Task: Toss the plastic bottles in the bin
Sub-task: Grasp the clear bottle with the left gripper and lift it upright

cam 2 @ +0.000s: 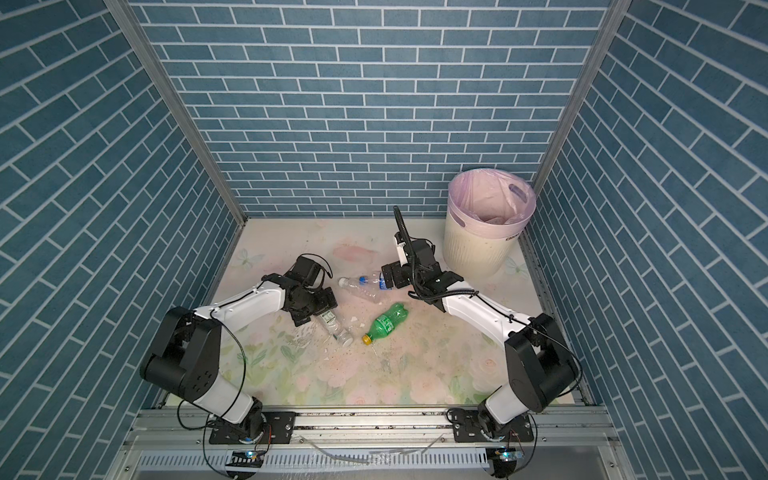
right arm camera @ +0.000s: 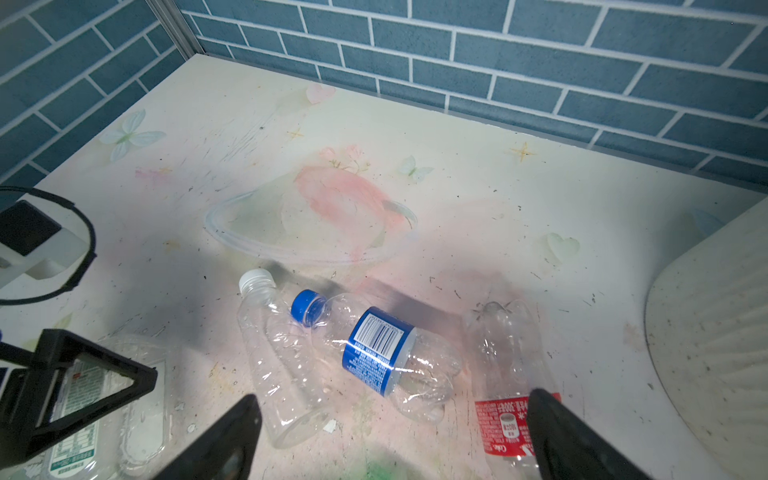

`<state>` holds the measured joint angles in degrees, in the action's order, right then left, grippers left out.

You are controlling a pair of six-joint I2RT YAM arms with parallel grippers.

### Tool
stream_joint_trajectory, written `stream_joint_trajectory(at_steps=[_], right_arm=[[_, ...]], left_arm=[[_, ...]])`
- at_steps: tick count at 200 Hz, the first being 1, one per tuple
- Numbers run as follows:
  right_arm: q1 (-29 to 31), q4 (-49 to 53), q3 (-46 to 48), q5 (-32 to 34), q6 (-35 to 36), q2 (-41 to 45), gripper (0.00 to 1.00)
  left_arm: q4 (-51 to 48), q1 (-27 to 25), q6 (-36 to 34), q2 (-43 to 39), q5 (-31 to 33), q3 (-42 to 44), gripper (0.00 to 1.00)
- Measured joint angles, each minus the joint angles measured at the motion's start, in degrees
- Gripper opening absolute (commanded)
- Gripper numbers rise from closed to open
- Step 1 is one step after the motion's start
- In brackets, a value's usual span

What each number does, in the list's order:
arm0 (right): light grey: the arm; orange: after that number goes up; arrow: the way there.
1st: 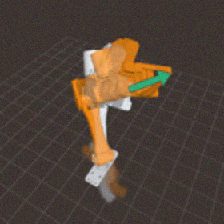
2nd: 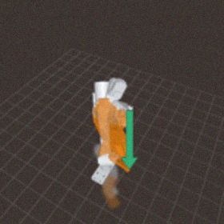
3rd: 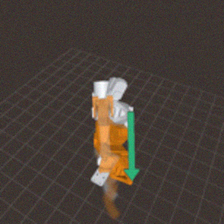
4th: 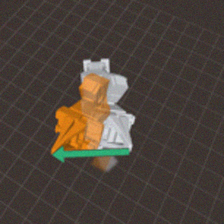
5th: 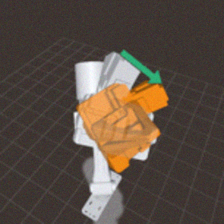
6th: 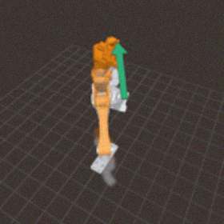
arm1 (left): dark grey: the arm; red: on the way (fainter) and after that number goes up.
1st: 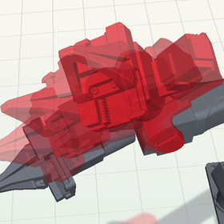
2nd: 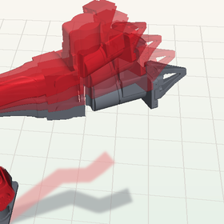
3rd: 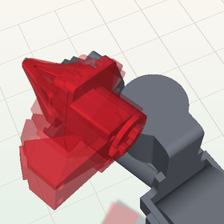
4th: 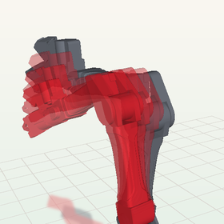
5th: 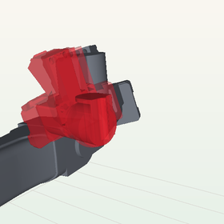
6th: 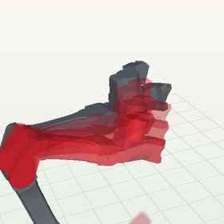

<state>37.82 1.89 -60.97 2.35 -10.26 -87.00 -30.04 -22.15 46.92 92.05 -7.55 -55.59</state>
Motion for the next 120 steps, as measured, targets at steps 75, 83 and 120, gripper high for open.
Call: stream_joint_trajectory(at_steps=[75, 83, 120], right_arm=[[0.5, -0.2, 0.4, 0.3, 0.0, 1.5, 0.99], [0.6, -0.3, 0.4, 0.3, 0.0, 1.5, 0.99], [1.0, -0.2, 0.4, 0.4, 0.0, 1.5, 0.99]], left_arm=[[0.7, -0.7, -0.5, 2.7, 1.0, -0.3, 0.61], [0.7, -0.7, -0.7, 2.7, 1.0, -0.5, 0.58], [0.8, -0.7, -1.3, 2.7, 1.3, -0.8, 0.54]])
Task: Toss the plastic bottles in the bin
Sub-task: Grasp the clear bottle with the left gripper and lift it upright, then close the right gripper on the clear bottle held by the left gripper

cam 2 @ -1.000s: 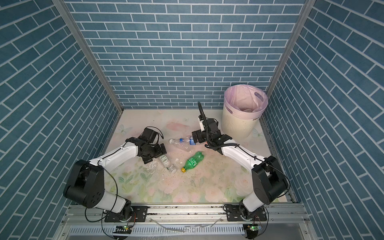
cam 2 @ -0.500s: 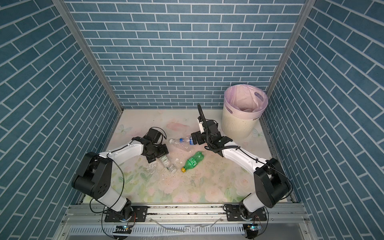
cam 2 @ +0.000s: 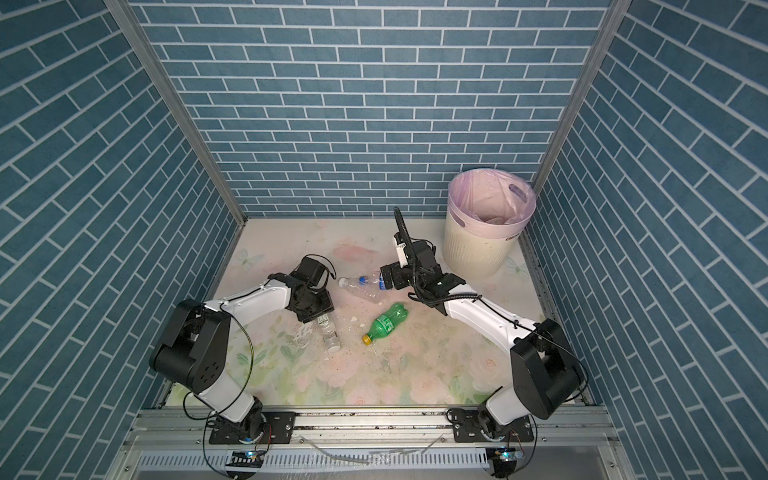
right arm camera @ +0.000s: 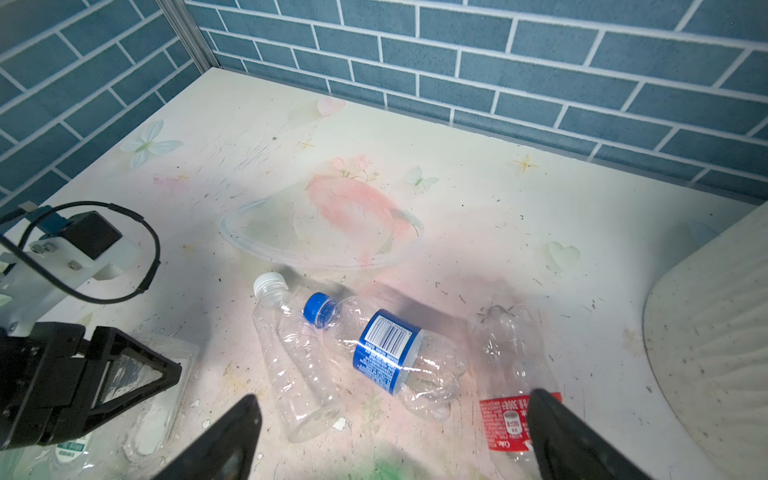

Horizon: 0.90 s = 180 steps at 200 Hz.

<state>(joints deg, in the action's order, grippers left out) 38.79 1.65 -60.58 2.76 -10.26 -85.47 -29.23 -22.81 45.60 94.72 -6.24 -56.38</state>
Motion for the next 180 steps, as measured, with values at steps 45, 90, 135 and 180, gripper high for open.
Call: stream_joint_trajectory(at_steps=[45, 90, 135, 180], right_arm=[[0.3, -0.2, 0.2, -1.0, 0.0, 0.5, 0.99], [0.3, -3.3, 2.0, -5.4, -3.1, 2.1, 0.99], [1.2, -7.7, 2.6, -8.7, -9.0, 3.7, 0.99], [8.3, -13.2, 1.7, -6.0, -11.0, 1.8, 0.99]], left_arm=[[-1.1, 0.0, -1.8, -3.2, 1.5, -3.0, 0.54], [-0.8, 0.0, -4.6, -8.4, 2.6, -12.4, 0.55], [0.5, 0.2, -7.4, -7.9, 0.5, -22.1, 0.57], [12.1, 3.1, -5.4, -10.0, -7.7, -16.1, 0.57]])
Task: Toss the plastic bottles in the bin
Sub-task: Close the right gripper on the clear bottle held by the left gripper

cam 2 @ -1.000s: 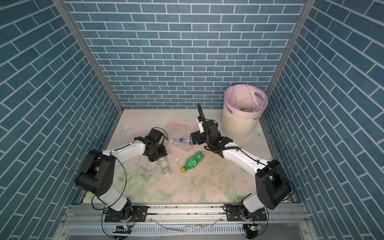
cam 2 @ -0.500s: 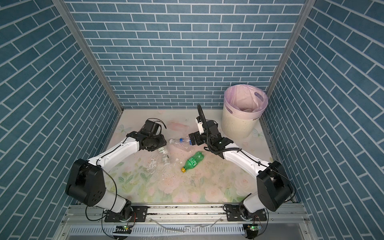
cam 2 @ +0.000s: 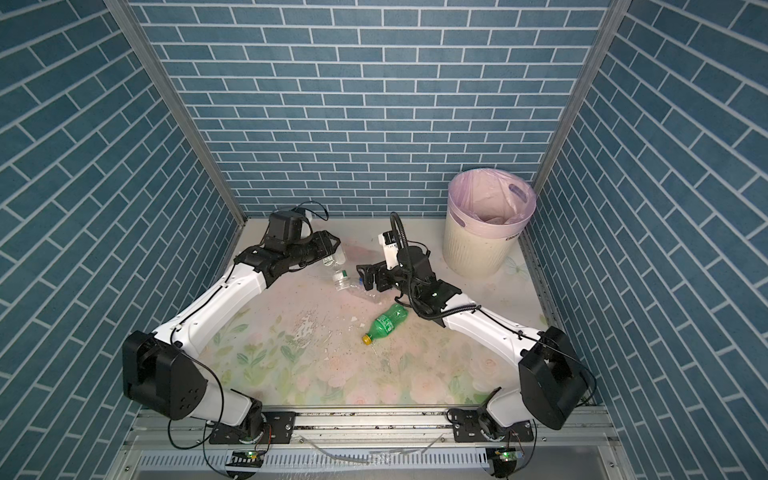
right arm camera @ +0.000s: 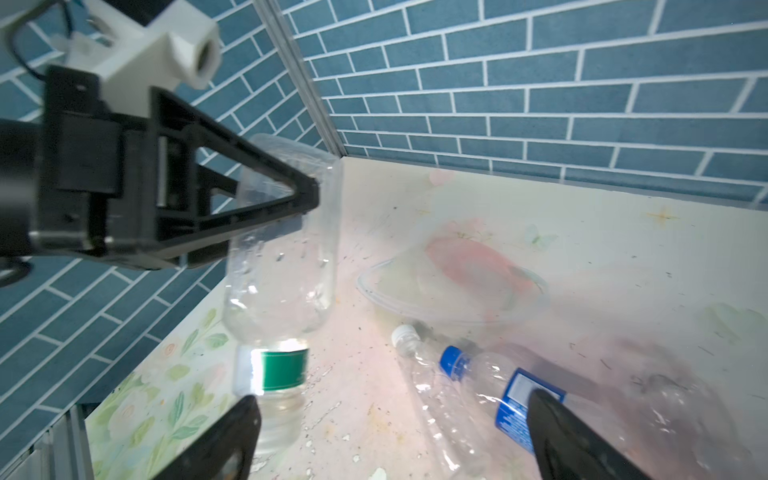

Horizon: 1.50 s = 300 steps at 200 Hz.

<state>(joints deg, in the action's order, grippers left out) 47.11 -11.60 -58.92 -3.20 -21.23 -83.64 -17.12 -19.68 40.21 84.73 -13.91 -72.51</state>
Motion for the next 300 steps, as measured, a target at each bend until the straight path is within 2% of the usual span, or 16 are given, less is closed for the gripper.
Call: stream_joint_trajectory(at_steps=[49, 132, 195, 224, 249, 274, 300], right_arm=[[4.4, -2.8, -3.8, 3.8, 0.0, -7.3, 0.99], [4.6, -6.4, -10.5, 5.4, -1.8, -13.4, 0.99], [4.8, -9.2, -12.7, 4.3, -4.7, -17.8, 0.91], [4.9, -11.1, -12.7, 3.5, -6.0, -18.9, 0.83], [4.9, -12.0, -12.9, 2.6, -6.1, -19.5, 0.68], [4.9, -12.0, -12.9, 2.2, -6.8, -19.7, 0.55], [4.9, -12.0, -12.9, 2.1, -7.0, -19.8, 0.51]], left_arm=[[8.4, 1.8, 4.3, -3.6, -4.9, 8.4, 0.6], [14.4, 3.8, 9.5, -3.6, -8.4, 9.7, 0.6], [15.7, 3.9, 10.6, -3.6, -9.2, 10.2, 0.61], [16.1, 4.1, 10.7, -3.6, -9.6, 10.4, 0.62], [16.3, 4.4, 11.0, -3.6, -10.1, 10.4, 0.65], [17.0, 4.6, 11.5, -3.6, -10.8, 10.4, 0.73], [17.1, 5.1, 12.0, -3.6, -11.4, 10.4, 0.89]])
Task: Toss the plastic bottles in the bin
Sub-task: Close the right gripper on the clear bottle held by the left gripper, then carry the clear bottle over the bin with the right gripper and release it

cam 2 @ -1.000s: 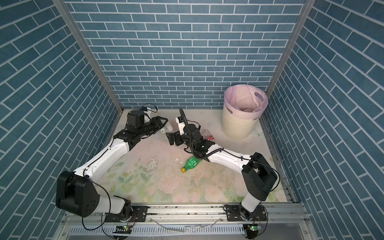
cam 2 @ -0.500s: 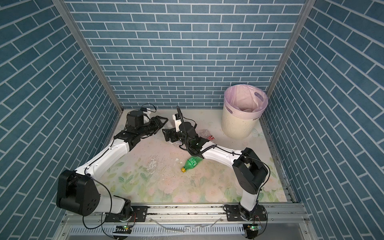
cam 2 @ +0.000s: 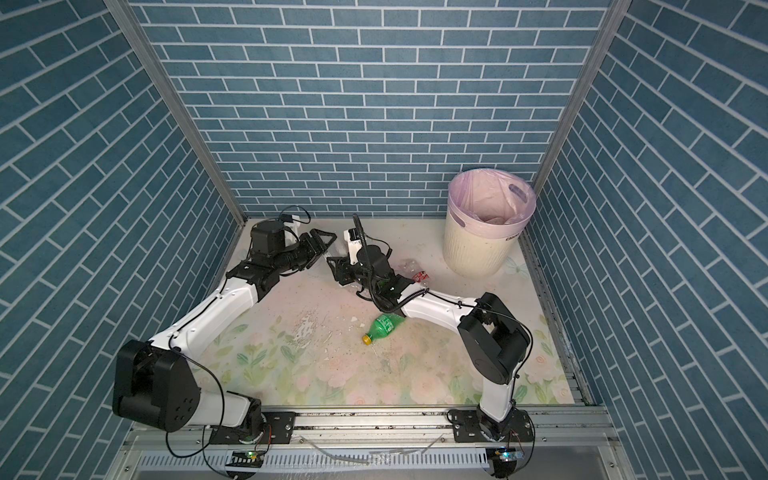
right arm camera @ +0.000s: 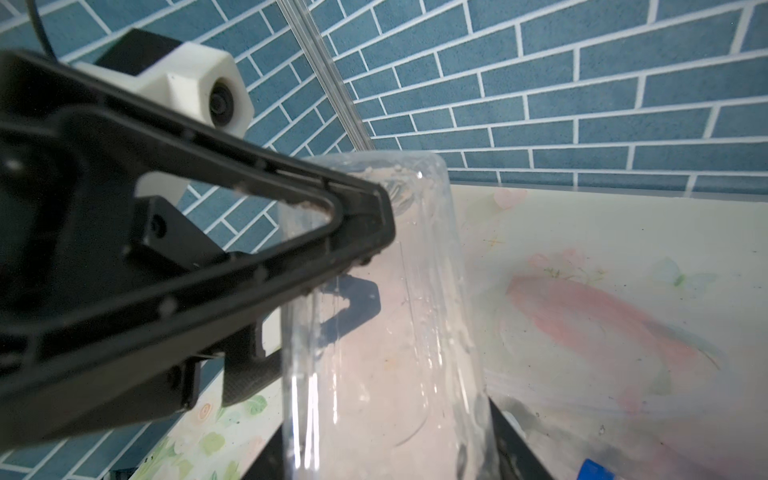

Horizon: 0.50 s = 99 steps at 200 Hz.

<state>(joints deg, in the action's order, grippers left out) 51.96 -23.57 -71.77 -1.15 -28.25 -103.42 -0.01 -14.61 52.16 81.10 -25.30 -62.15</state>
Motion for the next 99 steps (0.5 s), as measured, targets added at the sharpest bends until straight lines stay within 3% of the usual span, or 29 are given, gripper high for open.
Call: stream_joint_trajectory(at_steps=[21, 70, 99], right_arm=[[0.0, 0.2, 0.0, 0.2, 0.0, 0.0, 0.47], [-1.3, 4.2, 0.0, 1.1, 0.2, 0.3, 0.43], [-3.9, 12.0, 0.0, 3.6, 2.5, 3.5, 0.4]], left_arm=[[0.1, 1.0, 0.1, 0.0, -0.4, 0.0, 0.99], [0.8, 3.5, 0.8, -0.7, -1.5, 0.0, 0.99], [4.0, 3.5, 1.2, -1.3, -3.8, 0.0, 0.99]])
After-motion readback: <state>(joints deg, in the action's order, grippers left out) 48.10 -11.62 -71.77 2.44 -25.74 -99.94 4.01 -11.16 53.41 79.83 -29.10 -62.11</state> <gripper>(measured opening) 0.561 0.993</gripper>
